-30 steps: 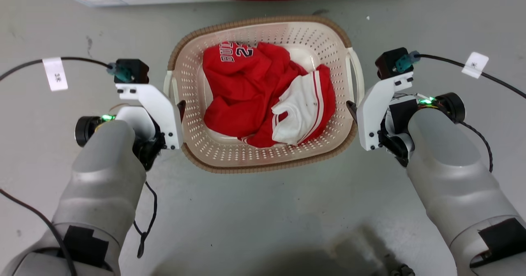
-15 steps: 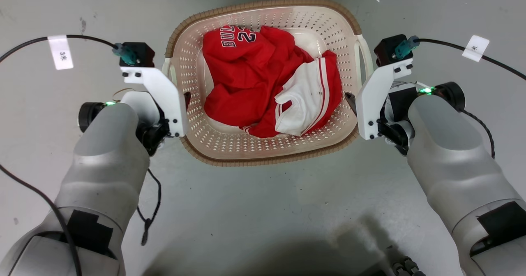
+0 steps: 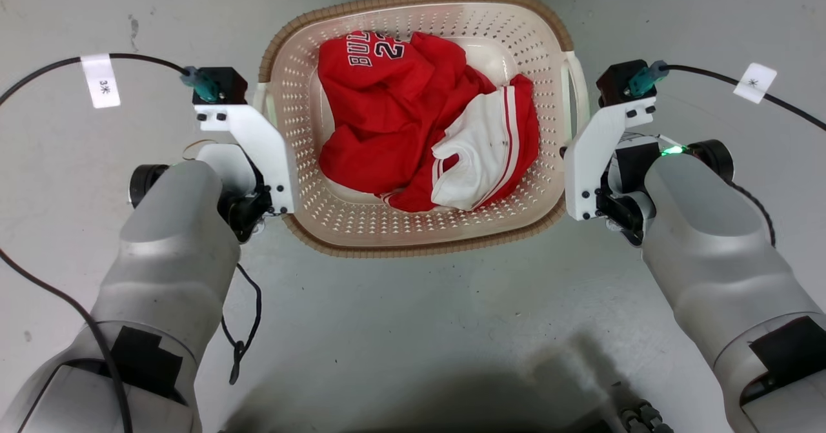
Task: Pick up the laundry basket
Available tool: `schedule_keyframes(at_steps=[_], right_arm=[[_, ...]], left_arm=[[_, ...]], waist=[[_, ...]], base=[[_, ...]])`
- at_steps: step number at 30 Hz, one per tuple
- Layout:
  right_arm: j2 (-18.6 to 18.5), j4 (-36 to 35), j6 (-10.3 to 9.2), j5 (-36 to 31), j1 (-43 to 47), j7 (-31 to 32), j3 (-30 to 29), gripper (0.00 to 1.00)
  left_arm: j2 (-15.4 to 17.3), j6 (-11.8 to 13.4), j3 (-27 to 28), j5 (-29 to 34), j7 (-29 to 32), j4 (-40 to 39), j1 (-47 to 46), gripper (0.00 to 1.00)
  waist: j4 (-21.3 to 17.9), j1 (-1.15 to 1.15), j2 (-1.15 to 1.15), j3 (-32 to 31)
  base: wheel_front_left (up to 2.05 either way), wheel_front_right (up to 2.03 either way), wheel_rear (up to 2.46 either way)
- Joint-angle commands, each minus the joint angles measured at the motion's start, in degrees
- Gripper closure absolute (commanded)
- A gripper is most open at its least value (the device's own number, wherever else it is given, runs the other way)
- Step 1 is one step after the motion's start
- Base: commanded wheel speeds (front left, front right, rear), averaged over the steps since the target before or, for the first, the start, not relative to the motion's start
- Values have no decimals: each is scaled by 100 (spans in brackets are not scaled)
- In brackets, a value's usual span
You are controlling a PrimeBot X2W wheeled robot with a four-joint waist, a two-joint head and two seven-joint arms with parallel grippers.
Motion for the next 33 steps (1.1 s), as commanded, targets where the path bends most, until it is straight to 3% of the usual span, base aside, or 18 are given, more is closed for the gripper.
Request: schedule_keyframes(at_steps=[1,9,15,16,33], right_arm=[[91,-27,16,23,-32,-7,67,100],[93,16,18,311,36,-21,327,100],[106,18,22,576,169,299,580,100],[116,21,26,850,290,782,788,100],[151,-119,43,1884,1072,2315,1349,100]], left_arm=[[-56,1,-34,-6,5,3,-25,100],[-77,-10,-218,-237,108,-33,64,100],[-146,-13,-399,-456,473,-70,225,100],[-204,-32,-514,-700,886,-112,370,100],[-249,-38,-791,-1425,2128,-81,1140,100]], waist=[[-1,0,0,1],[-8,0,0,-110],[8,0,0,-452],[39,0,0,-957],[85,0,0,-3056]], base=[[0,0,0],[0,0,0],[0,0,0],[0,0,0],[0,0,0]])
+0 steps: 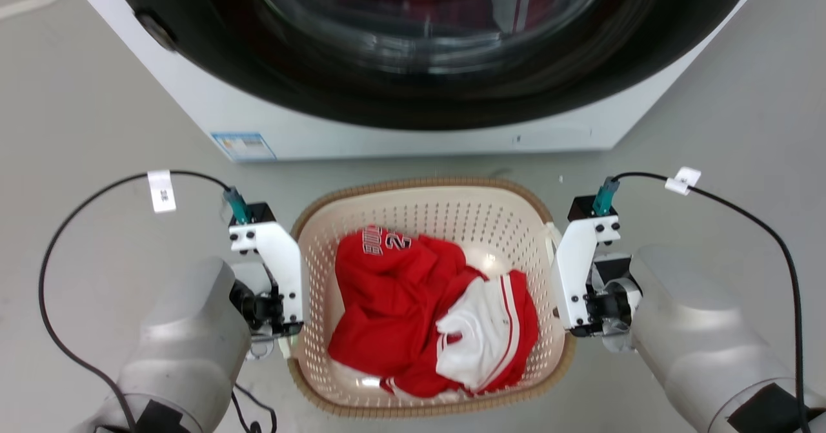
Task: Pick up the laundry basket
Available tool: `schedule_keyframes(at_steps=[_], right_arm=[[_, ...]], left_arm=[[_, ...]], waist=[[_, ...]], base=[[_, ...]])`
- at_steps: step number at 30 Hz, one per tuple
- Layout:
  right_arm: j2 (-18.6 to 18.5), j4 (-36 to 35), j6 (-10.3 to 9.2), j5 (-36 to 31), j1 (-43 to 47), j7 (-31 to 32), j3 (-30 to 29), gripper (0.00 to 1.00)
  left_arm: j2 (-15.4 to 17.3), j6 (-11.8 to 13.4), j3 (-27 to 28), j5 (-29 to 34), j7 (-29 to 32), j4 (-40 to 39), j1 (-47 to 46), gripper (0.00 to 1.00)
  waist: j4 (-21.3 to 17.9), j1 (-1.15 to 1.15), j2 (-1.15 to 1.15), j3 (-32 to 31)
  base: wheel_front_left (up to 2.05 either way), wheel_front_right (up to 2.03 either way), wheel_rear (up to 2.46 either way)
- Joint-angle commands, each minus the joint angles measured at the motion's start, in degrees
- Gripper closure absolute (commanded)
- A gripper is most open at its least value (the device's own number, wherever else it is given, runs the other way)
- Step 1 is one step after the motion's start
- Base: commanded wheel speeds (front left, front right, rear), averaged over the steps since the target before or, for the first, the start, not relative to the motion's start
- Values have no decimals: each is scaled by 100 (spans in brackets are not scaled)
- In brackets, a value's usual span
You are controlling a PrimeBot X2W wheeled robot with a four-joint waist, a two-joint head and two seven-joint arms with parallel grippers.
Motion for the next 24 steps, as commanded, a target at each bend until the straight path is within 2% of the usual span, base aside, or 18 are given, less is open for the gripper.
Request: schedule_keyframes(at_steps=[1,16,24], right_arm=[[228,-102,80,127,124,79,51,100],[253,-3,80,693,663,681,360,100],[259,53,80,838,906,696,481,100]], left_arm=[[-264,-85,-23,-101,66,-98,66,100],[-398,-87,-142,-543,576,-56,746,100],[-460,-87,-204,-650,633,-27,1014,100]], waist=[[20,1,0,-476],[25,1,0,-1951],[39,1,0,-2323]], base=[[0,0,0],[0,0,0],[0,0,0]])
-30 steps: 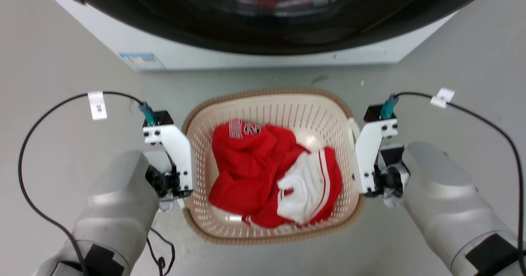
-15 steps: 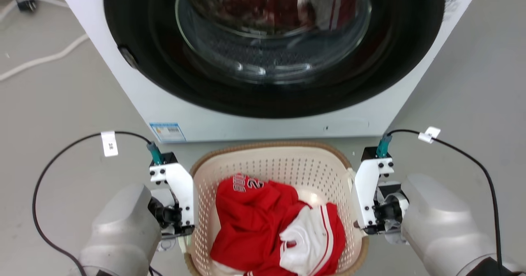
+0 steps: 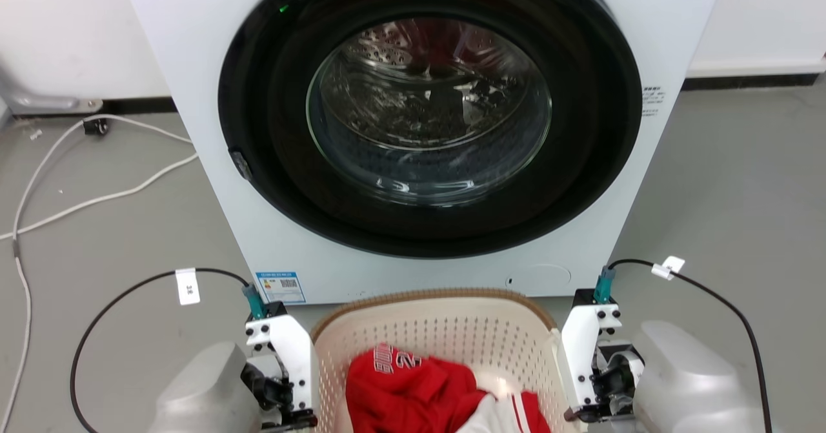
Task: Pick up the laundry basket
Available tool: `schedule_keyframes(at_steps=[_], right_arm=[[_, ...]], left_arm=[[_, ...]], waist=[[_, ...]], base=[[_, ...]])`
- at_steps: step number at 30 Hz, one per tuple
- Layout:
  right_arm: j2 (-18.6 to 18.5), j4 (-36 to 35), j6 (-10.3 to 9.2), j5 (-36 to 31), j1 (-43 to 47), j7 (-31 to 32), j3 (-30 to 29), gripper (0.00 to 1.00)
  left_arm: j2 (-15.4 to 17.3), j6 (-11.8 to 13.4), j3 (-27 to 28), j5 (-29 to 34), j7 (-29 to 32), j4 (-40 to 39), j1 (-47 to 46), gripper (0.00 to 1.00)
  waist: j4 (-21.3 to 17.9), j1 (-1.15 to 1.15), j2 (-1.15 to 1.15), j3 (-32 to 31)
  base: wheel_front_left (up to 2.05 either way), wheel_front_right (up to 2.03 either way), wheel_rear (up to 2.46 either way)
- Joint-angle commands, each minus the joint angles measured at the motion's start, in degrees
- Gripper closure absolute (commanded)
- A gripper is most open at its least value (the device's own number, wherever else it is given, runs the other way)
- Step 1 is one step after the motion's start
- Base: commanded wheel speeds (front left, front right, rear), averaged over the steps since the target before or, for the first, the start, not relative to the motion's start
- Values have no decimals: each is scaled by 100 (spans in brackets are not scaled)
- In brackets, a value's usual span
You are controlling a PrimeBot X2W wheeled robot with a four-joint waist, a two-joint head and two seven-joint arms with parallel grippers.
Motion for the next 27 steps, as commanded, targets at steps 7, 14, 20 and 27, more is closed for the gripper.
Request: schedule_keyframes(at_steps=[7,14,20,27], right_arm=[[303,-68,80,200,152,-61,67,100],[303,-14,80,242,178,-135,131,100],[305,9,80,287,183,-195,181,100],[309,22,80,394,186,-243,257,100]], left_arm=[[-374,-89,-47,-168,-47,-150,201,100],[-395,-90,-92,-224,-131,-178,246,100],[-415,-90,-140,-265,-155,-180,247,100],[-414,-97,-200,-331,-197,-185,254,100]], waist=[[-5,2,0,-260],[-15,2,0,-366],[-4,2,0,-398],[18,2,0,-414]], base=[[0,0,0],[0,0,0],[0,0,0],[0,0,0]])
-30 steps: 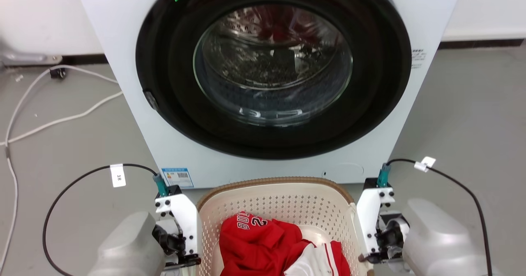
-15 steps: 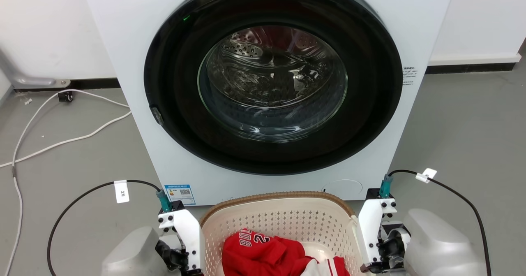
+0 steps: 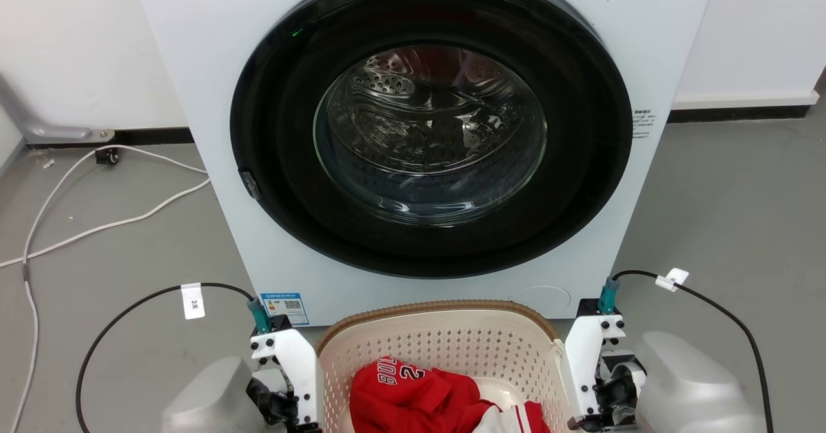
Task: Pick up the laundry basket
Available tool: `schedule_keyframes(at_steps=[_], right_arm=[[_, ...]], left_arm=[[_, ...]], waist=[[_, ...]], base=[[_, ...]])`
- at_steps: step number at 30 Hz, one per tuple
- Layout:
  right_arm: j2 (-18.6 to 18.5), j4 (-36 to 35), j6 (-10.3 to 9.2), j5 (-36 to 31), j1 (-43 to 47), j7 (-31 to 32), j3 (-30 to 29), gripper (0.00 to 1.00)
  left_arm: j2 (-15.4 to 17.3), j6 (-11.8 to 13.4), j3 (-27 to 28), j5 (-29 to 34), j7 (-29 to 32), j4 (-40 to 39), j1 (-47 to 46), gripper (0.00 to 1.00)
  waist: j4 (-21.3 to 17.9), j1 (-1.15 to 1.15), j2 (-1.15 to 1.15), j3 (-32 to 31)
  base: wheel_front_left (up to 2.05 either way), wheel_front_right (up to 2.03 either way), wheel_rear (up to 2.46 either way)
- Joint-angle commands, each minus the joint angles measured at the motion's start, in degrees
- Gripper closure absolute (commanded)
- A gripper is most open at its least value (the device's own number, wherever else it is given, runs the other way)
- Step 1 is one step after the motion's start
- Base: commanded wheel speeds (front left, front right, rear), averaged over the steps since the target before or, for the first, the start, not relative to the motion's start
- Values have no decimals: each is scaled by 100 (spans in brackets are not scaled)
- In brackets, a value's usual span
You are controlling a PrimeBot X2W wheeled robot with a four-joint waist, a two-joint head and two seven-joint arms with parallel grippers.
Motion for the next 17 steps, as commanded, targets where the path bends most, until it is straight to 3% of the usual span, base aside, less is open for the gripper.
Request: schedule_keyframes(at_steps=[1,17], right_arm=[[320,-130,80,129,74,-44,7,100],[322,-86,80,259,54,-105,112,100]], left_arm=[[-354,-106,0,-129,-27,-185,26,100],[-337,-107,-106,-220,-91,-183,6,100]], waist=[[5,0,0,-4],[17,0,0,-8]], base=[[0,0,0],[0,0,0]])
